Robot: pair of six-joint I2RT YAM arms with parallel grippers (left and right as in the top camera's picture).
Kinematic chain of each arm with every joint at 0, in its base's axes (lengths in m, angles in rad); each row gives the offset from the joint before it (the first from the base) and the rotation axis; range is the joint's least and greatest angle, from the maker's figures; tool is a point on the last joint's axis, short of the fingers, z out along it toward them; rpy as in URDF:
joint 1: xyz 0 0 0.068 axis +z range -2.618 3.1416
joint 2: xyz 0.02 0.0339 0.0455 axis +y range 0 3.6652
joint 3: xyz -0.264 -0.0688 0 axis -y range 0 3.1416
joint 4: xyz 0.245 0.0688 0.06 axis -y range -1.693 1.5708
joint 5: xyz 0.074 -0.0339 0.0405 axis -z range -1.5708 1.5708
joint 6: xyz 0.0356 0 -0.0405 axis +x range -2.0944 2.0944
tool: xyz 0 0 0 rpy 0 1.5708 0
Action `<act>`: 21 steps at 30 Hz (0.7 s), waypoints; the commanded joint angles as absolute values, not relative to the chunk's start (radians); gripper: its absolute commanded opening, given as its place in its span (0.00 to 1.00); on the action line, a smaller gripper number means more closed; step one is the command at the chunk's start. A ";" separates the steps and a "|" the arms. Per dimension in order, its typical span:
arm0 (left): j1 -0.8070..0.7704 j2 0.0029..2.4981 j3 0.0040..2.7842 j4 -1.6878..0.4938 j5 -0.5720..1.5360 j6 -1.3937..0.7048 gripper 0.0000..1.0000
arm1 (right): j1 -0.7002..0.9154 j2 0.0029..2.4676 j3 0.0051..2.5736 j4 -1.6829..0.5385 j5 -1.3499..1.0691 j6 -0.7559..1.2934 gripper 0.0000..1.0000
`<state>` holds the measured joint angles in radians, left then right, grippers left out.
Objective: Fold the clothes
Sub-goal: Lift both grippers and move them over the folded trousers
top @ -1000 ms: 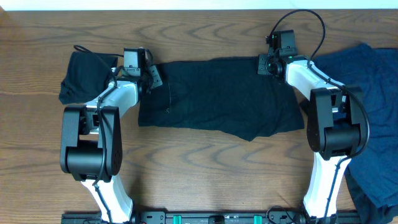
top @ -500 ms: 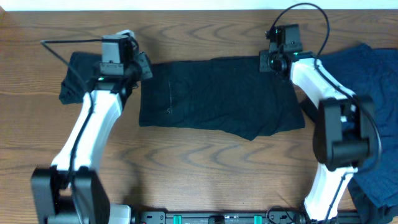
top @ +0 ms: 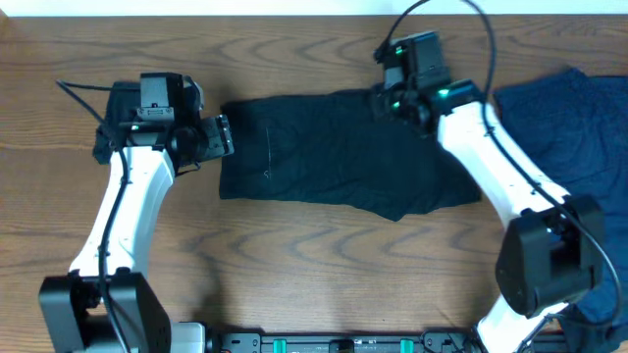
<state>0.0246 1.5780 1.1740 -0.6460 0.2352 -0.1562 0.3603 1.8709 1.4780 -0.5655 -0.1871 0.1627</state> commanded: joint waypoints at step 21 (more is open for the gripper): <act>0.028 1.756 1.178 -0.511 0.254 -0.132 0.98 | 0.447 2.015 1.477 -0.746 -0.304 0.329 0.01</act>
<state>0.0246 1.7123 1.1740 -0.5125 0.2558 -0.1402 0.4427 2.0052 1.4765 -0.7437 -0.2714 0.3107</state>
